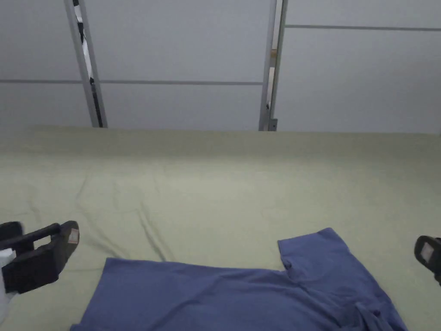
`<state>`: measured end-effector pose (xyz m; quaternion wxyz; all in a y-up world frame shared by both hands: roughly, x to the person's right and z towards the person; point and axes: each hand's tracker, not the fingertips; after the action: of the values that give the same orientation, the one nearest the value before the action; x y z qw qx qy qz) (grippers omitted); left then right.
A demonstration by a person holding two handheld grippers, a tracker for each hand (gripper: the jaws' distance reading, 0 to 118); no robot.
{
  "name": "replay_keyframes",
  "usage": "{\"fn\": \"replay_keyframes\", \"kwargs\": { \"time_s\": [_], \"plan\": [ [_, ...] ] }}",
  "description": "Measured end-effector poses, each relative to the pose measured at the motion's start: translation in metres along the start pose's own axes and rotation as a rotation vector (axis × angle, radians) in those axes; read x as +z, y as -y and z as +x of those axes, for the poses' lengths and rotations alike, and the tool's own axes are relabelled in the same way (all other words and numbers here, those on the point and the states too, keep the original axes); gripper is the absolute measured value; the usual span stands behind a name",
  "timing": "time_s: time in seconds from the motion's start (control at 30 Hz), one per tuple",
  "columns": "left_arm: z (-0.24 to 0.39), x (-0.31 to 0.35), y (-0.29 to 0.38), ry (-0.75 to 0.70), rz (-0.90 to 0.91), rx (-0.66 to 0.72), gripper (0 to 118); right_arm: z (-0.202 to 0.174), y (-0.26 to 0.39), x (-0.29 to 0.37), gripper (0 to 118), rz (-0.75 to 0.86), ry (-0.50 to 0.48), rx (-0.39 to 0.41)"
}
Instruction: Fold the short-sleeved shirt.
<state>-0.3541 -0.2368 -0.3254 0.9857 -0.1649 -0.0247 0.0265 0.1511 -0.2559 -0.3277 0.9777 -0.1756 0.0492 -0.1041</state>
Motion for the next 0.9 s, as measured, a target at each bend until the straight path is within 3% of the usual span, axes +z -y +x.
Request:
{"fn": "replay_keyframes", "kwargs": {
  "time_s": [0.03,0.07,0.13,0.33,0.37,0.4,0.43,0.47,0.5,0.63,0.67,0.7,0.77,0.83,0.9],
  "plan": [
    [0.004,-0.006,0.004,-0.019,-0.021,-0.031,30,-0.004,0.003,-0.003,3,-0.001,0.023,0.013],
    [0.007,-0.017,0.010,-0.047,-0.061,-0.062,0,-0.010,0.005,-0.008,3,0.001,0.013,0.016],
    [0.004,-0.042,0.021,0.044,-0.145,-0.032,0,-0.016,0.010,-0.017,3,-0.051,-0.022,0.052],
    [-0.034,-0.138,0.044,0.048,-0.411,0.144,0,-0.014,0.027,-0.052,3,-0.127,-0.012,0.067],
    [-0.038,-0.159,0.048,0.043,-0.473,0.169,9,-0.011,0.030,-0.058,3,-0.140,-0.012,0.057],
    [-0.041,-0.180,0.053,0.003,-0.510,0.137,70,-0.008,0.033,-0.064,3,-0.151,-0.008,0.052],
    [-0.044,-0.199,0.057,-0.027,-0.551,0.113,117,-0.007,0.037,-0.069,3,-0.164,-0.003,0.051],
    [-0.045,-0.219,0.066,-0.076,-0.592,0.086,118,-0.004,0.039,-0.075,3,-0.176,0.003,0.054],
    [-0.046,-0.221,0.069,-0.093,-0.522,0.048,118,-0.002,0.043,-0.080,3,-0.189,0.008,0.052],
    [-0.047,-0.267,0.093,-0.118,-0.629,0.071,116,0.007,0.056,-0.098,3,-0.237,0.031,0.026],
    [-0.046,-0.275,0.099,-0.129,-0.639,0.075,108,0.009,0.059,-0.103,3,-0.247,0.035,0.019],
    [-0.045,-0.291,0.103,-0.143,-0.656,0.082,84,0.011,0.061,-0.107,3,-0.254,0.039,0.015],
    [-0.039,-0.302,0.114,-0.180,-0.686,0.057,79,0.015,0.063,-0.114,4,-0.268,0.051,0.018],
    [-0.026,-0.292,0.110,-0.193,-0.641,-0.023,49,0.019,0.063,-0.126,5,-0.293,0.066,0.016],
    [-0.024,-0.285,0.105,-0.135,-0.603,-0.057,27,0.029,0.061,-0.144,11,-0.349,0.089,-0.016]
  ]
}}
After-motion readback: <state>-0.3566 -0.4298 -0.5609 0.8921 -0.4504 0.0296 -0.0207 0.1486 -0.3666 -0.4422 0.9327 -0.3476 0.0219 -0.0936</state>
